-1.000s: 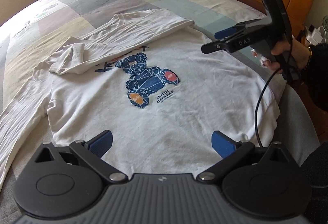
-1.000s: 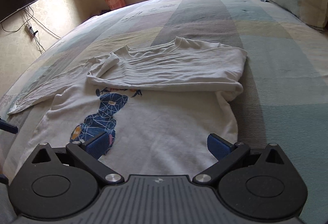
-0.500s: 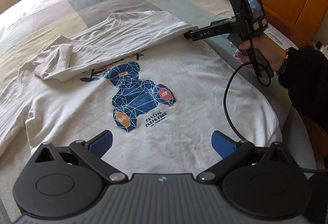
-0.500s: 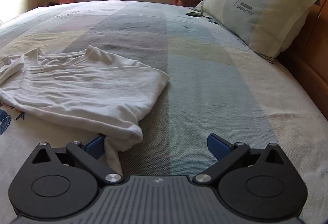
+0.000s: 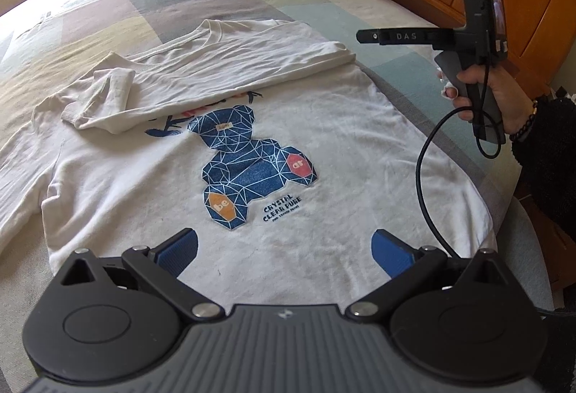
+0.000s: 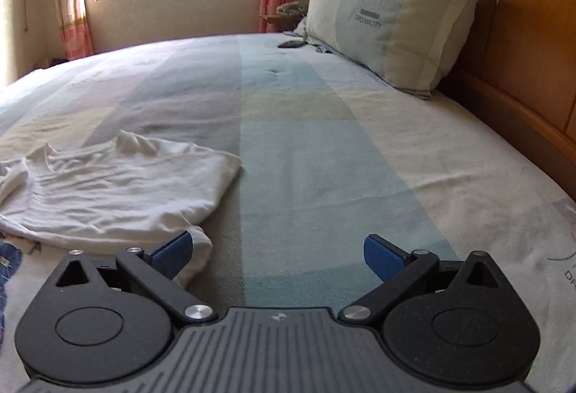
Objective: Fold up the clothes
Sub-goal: 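Withdraw the open right gripper from the sweatshirt, then grasp the other sleeve cuff with the left gripper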
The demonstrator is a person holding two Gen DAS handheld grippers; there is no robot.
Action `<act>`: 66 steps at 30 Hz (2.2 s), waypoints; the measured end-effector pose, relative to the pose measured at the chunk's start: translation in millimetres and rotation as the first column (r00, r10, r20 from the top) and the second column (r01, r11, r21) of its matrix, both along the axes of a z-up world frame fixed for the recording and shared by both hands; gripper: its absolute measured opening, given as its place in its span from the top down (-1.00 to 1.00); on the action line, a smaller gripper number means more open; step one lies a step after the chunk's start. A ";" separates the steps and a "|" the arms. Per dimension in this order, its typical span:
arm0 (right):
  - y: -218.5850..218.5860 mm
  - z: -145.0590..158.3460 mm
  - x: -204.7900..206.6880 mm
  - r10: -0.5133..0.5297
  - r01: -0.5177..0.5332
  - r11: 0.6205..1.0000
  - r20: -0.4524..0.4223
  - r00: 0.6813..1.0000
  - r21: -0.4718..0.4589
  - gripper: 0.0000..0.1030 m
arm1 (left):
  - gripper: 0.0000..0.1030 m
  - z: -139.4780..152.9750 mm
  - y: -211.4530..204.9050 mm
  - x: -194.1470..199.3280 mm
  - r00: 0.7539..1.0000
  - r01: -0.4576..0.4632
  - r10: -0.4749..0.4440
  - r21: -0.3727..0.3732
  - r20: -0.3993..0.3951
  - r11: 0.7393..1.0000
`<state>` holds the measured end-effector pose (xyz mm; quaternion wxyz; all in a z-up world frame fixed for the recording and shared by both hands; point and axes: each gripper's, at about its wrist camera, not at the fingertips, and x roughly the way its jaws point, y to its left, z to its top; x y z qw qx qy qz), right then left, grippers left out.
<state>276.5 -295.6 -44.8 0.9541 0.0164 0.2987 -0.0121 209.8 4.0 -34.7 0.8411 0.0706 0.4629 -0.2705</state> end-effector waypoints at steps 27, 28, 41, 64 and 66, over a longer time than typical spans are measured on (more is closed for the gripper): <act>70.5 -45.8 -78.8 0.399 -0.328 0.747 0.004 0.917 0.579 -1.00 | -0.97 -17.2 111.4 135.9 0.828 -0.550 0.538 -0.417 -0.159 0.723; 68.6 -47.2 -79.6 0.394 -0.324 0.737 0.012 0.919 0.593 -1.00 | -0.95 -23.9 116.7 142.8 0.812 -0.573 0.553 -0.433 -0.186 0.696; 66.4 -49.7 -81.6 0.415 -0.359 0.724 0.043 0.909 0.589 -1.00 | -0.95 -74.5 154.0 189.1 0.709 -0.684 0.593 -0.576 -0.382 0.448; 68.2 -53.4 -85.2 0.400 -0.373 0.728 0.086 0.912 0.575 -1.00 | 0.82 -64.3 129.7 190.2 0.660 -0.735 0.732 -0.351 -0.169 0.581; 67.1 -54.2 -84.9 0.400 -0.375 0.722 0.091 0.912 0.582 -1.00 | 0.86 -57.1 124.0 186.3 0.652 -0.742 0.745 -0.318 -0.139 0.590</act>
